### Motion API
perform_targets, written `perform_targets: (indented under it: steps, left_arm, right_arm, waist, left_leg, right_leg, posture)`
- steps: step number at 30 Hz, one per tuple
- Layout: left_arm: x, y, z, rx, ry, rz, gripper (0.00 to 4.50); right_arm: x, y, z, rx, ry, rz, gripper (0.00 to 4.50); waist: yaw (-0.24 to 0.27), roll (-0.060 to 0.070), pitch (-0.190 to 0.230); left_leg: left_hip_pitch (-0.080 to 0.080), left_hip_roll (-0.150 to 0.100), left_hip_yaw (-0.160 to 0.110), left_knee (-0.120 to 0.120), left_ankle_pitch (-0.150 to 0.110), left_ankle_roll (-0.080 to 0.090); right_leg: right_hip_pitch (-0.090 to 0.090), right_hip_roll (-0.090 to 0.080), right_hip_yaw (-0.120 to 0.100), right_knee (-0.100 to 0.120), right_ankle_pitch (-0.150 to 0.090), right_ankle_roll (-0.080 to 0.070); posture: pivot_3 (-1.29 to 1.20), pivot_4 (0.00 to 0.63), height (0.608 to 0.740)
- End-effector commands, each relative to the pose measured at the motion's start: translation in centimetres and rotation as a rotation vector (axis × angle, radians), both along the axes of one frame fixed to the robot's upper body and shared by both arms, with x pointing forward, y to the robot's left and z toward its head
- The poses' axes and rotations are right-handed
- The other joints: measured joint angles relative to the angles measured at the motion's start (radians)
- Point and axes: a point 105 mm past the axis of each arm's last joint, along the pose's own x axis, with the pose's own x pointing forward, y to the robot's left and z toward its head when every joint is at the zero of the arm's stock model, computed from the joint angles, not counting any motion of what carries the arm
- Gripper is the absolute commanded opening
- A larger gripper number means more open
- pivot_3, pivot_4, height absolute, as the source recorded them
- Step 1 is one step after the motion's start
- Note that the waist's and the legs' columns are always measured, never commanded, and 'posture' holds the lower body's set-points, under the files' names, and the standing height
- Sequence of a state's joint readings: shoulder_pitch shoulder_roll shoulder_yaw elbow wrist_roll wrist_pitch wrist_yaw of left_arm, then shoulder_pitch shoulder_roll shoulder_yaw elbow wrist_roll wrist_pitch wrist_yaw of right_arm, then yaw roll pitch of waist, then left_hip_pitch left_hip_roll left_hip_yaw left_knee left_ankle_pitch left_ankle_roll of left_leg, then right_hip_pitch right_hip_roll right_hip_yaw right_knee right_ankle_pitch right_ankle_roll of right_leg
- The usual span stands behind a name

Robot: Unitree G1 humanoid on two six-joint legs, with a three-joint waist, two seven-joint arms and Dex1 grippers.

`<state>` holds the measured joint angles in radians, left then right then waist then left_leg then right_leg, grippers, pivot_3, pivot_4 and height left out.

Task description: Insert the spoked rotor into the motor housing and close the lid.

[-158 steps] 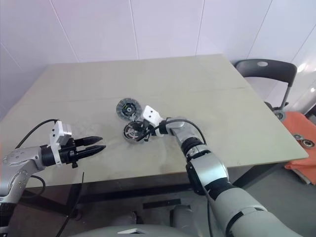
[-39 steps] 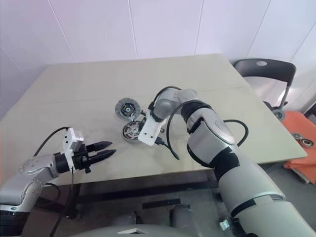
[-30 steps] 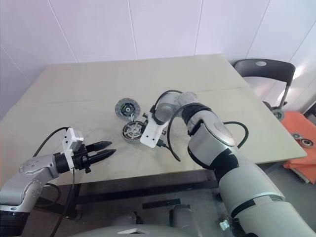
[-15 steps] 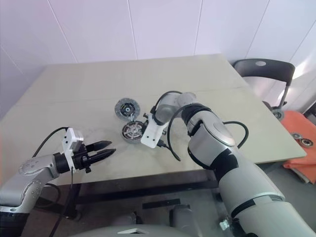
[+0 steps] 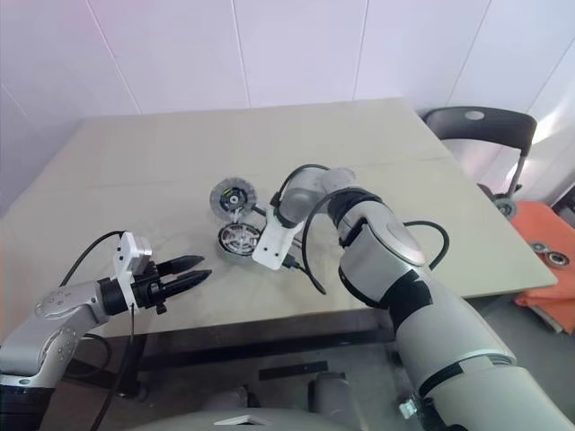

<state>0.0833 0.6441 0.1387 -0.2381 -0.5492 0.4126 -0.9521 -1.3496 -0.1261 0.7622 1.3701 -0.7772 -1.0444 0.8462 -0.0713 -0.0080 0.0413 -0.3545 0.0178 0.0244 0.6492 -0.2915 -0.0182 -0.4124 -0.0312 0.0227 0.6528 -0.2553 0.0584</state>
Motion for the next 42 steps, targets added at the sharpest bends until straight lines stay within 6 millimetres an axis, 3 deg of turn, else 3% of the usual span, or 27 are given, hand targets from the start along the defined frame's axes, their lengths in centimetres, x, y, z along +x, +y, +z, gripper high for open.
perform_targets:
  steps: [1, 9, 21, 35, 39, 42]
  left_arm:
    - [0.3, 0.0, 0.9, -0.010, -0.037, 0.001, 2.07]
    - [0.8, -0.4, 0.7, -0.020, -0.038, -0.012, 2.07]
    - [2.0, -1.2, 0.5, -0.023, -0.035, -0.055, 2.07]
    - [1.9, -0.8, 0.4, -0.019, -0.026, -0.050, 2.07]
    - [1.9, -0.7, 0.4, -0.019, -0.026, -0.042, 2.07]
    - [1.9, -0.8, 0.5, -0.020, -0.029, -0.038, 2.07]
  right_arm:
    - [-0.3, 1.0, 2.3, 0.062, 0.073, -0.024, 0.12]
    - [-0.1, -1.2, 3.3, -0.016, 0.312, -0.232, 0.12]
    - [1.3, -5.4, 2.5, -0.155, 0.311, -0.438, 0.12]
    - [0.2, -1.9, 3.8, -0.050, 0.224, -0.208, 0.12]
    - [-0.7, -0.2, 4.3, -0.009, 0.291, -0.186, 0.12]
    - [-0.8, -0.1, 3.5, -0.039, 0.363, -0.258, 0.12]
  waist:
    - [0.001, 0.000, 0.000]
    - [0.002, 0.000, 0.000]
    - [0.005, 0.000, 0.000]
    - [0.001, 0.000, 0.000]
    - [0.001, 0.000, 0.000]
    - [0.003, 0.000, 0.000]
  left_leg:
    - [0.000, 0.000, 0.000, 0.000, 0.000, 0.000]
    - [0.001, 0.000, -0.001, 0.000, 0.000, 0.000]
    - [0.000, -0.002, -0.001, 0.000, 0.000, 0.000]
    - [0.000, -0.001, -0.001, 0.000, 0.000, 0.000]
    - [0.001, -0.001, -0.001, 0.000, 0.000, 0.000]
    - [0.000, -0.001, -0.001, 0.000, 0.000, 0.000]
  right_leg:
    - [0.000, 0.000, 0.000, 0.000, 0.000, 0.000]
    - [0.001, -0.002, -0.001, 0.000, 0.000, 0.000]
    - [0.001, -0.005, -0.002, -0.001, 0.000, 0.000]
    - [0.001, -0.004, -0.001, 0.000, 0.000, 0.000]
    - [0.001, -0.004, -0.001, 0.000, 0.000, 0.000]
    - [0.001, -0.004, -0.001, 0.000, 0.000, 0.000]
  posture:
    - [0.00, 0.000, 0.740]
    - [0.00, 0.000, 0.740]
    - [0.00, 0.000, 0.740]
    - [0.00, 0.000, 0.740]
    - [0.00, 0.000, 0.740]
    - [0.00, 0.000, 0.740]
